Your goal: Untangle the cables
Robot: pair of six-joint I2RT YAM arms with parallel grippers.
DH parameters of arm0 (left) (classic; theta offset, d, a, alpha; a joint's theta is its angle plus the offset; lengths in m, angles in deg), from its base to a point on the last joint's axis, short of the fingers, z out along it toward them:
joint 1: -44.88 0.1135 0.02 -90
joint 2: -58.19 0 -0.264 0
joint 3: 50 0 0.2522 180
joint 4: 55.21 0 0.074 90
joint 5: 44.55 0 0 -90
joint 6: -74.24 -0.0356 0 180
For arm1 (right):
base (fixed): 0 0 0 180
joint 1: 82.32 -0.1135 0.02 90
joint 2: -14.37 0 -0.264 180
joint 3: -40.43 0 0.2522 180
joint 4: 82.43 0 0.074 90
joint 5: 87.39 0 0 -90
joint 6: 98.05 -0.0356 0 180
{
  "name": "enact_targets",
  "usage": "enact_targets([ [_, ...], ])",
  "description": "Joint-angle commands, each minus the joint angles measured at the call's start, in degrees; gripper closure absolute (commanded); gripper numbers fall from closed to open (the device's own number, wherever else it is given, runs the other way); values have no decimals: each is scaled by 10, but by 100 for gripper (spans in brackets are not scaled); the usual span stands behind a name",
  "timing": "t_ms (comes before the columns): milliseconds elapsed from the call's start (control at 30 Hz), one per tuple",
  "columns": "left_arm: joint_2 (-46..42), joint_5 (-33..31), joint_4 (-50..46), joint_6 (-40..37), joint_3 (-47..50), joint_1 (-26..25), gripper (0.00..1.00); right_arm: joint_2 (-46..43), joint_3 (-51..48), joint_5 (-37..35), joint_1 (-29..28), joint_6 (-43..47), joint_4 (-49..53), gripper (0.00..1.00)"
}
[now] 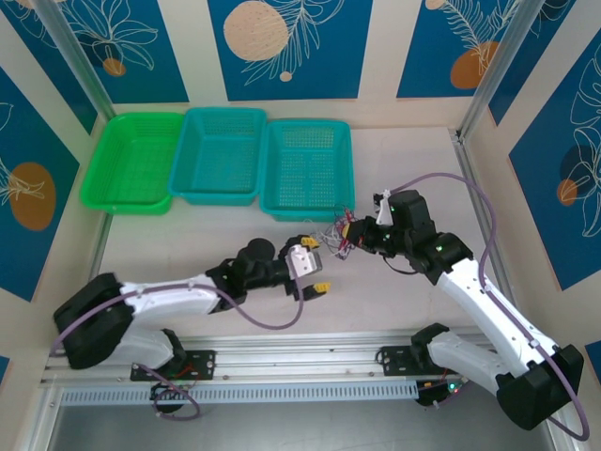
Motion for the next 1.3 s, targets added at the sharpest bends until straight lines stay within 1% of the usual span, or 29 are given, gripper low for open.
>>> enact_targets([
  [0,36,-63,116,-6,-27,-6,23,-3,13,-13,-11,-9,3,100],
  [33,40,-68,123,0,-27,-6,33,-3,12,-13,-13,-10,2,100],
  [67,41,-73,127,5,-27,-6,45,-4,10,-16,-14,-11,3,100],
  [167,30,-69,118,19,-22,-6,92,-5,3,-42,-15,-15,10,100],
  [200,21,-66,111,25,-19,-6,100,-4,0,-60,-15,-19,18,100],
  [233,10,-64,104,32,-15,-6,100,-5,-3,-87,-14,-25,27,100],
  [333,-34,-77,90,67,6,-6,100,-3,-18,-183,2,-56,72,93],
  [400,-68,-94,78,87,21,-5,100,2,-41,-215,33,-70,91,90],
  [433,-89,-107,64,95,27,-4,100,4,-59,-219,59,-74,92,89],
  [467,-106,-120,51,100,31,-3,100,6,-76,-216,84,-78,92,90],
  [567,-162,-173,-6,127,40,5,100,11,-139,-181,193,-87,75,91],
  [633,-194,-218,-51,159,44,14,100,8,-173,-156,263,-85,58,91],
  [700,-216,-244,-96,191,45,30,100,3,-193,-136,304,-79,45,92],
  [733,-225,-244,-116,206,46,41,100,-1,-200,-116,314,-71,30,92],
  [800,-237,-241,-133,231,52,61,100,-6,-212,-77,313,-62,5,92],
  [833,-242,-237,-137,245,55,71,100,-5,-218,-51,307,-50,-12,91],
  [900,-243,-226,-150,278,56,92,100,-3,-218,-40,284,-41,-19,87],
  [933,-241,-219,-159,291,57,98,100,-3,-214,-47,269,-38,-11,84],
  [967,-238,-217,-164,300,58,102,100,-1,-206,-54,256,-34,0,78],
  [1033,-236,-216,-170,316,70,104,100,-8,-179,-86,232,-27,44,56],
  [1133,-243,-216,-183,331,82,105,100,-40,-140,-93,210,-9,78,31],
  [1167,-249,-215,-188,334,81,106,100,-54,-129,-95,200,-5,81,27],
  [1200,-255,-214,-198,334,77,107,100,-69,-118,-97,187,-1,81,10],
  [1267,-271,-213,-221,333,57,109,100,-90,-99,-98,158,9,71,8],
])
